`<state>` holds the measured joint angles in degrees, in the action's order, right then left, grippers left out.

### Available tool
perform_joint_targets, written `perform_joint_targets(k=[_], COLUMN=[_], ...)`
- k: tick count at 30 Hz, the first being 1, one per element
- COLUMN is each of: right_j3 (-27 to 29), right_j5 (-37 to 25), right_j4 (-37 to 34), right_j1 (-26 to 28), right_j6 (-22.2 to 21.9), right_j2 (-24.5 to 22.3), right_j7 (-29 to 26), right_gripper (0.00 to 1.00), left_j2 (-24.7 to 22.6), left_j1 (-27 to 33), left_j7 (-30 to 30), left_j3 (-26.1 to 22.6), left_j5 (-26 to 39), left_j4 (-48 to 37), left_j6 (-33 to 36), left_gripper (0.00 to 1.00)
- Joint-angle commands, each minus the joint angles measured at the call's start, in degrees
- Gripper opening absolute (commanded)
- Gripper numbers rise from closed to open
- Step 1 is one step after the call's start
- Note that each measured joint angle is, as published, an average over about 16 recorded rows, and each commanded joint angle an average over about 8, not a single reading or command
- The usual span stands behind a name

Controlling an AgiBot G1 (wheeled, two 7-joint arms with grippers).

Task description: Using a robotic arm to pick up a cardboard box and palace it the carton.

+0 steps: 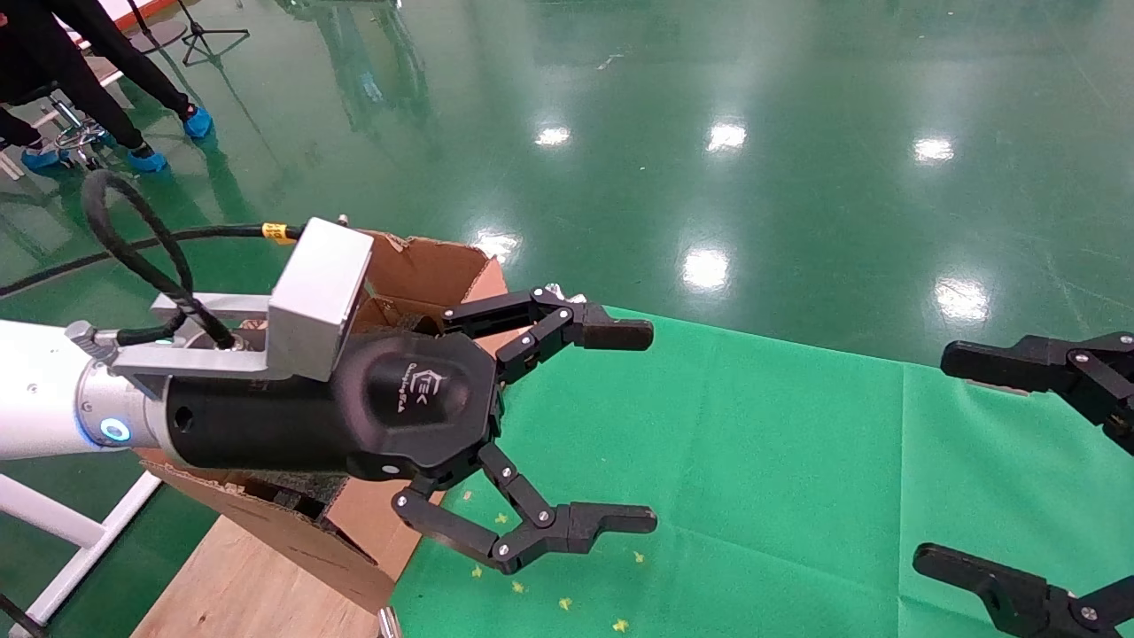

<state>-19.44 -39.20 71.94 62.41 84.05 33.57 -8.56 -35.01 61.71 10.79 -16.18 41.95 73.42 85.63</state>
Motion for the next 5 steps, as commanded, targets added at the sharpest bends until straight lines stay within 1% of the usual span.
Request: perform_joint_targets(k=[1, 5], right_j3=[0.0, 0.0], right_j5=[0.0, 0.0], right_j4=[0.0, 0.0], right_j1=[0.0, 0.0], right_j6=[0.0, 0.0], right_j2=[0.0, 0.0], right_j7=[0.0, 0.0], right_gripper=[1.0, 1.0], left_j2=[0.0, 0.0], left_j1=[0.0, 0.0], left_j7=[0.0, 0.0], left_j3=[0.0, 0.0], left_j5=[0.0, 0.0], left_j4=[0.0, 0.0], left_j6=[0.0, 0.0], left_gripper=[1.0, 1.0])
